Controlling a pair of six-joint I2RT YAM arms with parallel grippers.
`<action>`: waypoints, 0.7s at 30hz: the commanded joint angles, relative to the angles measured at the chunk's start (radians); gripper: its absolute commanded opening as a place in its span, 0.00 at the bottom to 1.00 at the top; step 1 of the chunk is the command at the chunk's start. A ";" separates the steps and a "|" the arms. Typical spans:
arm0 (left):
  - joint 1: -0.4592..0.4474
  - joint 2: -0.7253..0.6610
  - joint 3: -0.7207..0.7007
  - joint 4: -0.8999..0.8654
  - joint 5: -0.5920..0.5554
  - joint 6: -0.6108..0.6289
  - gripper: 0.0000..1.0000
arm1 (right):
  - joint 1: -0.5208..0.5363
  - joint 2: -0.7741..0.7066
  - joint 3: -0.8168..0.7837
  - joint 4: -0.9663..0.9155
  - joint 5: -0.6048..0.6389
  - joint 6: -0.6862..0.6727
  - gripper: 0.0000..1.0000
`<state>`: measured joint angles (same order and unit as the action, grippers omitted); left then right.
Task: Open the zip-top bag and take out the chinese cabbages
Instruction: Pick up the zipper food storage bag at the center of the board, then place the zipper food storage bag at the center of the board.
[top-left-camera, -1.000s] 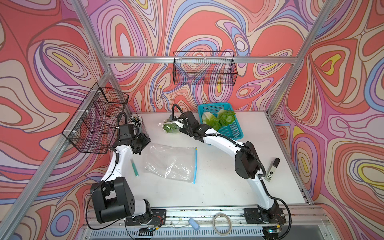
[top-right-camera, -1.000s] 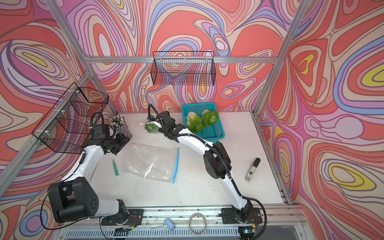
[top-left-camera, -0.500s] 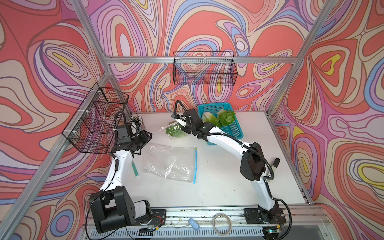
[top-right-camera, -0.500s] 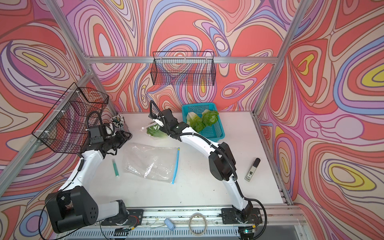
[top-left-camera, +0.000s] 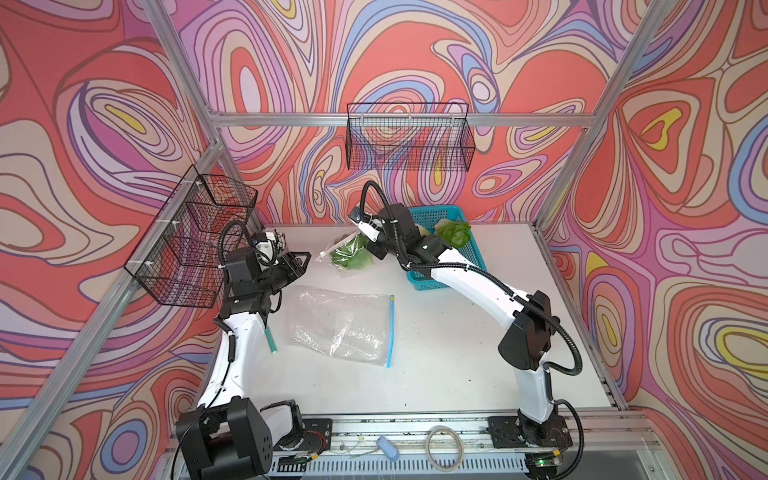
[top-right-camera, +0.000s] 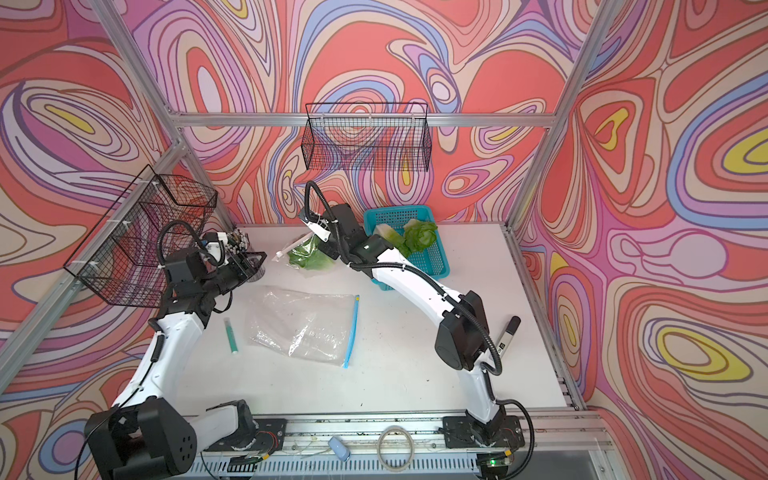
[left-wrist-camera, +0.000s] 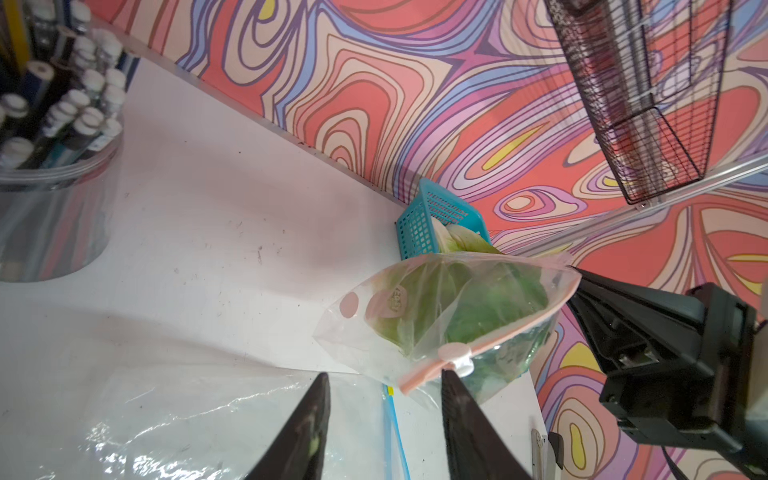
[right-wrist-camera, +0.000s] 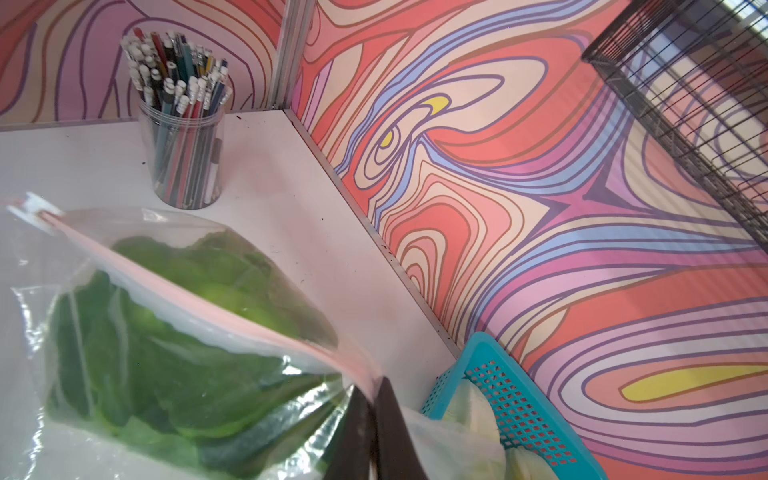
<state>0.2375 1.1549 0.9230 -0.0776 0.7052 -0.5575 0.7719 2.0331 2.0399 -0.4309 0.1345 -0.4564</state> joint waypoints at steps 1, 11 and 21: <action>0.006 -0.057 -0.010 0.073 0.065 0.056 0.45 | -0.002 -0.074 -0.013 -0.018 -0.080 0.076 0.00; 0.008 -0.106 -0.024 0.131 0.148 0.079 0.40 | 0.000 -0.180 -0.146 -0.013 -0.284 0.257 0.00; 0.006 -0.136 -0.028 0.100 0.143 0.128 0.38 | 0.003 -0.234 -0.422 0.116 -0.413 0.456 0.00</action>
<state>0.2375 1.0321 0.9073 0.0078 0.8299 -0.4618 0.7719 1.8343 1.6695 -0.3901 -0.2173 -0.0864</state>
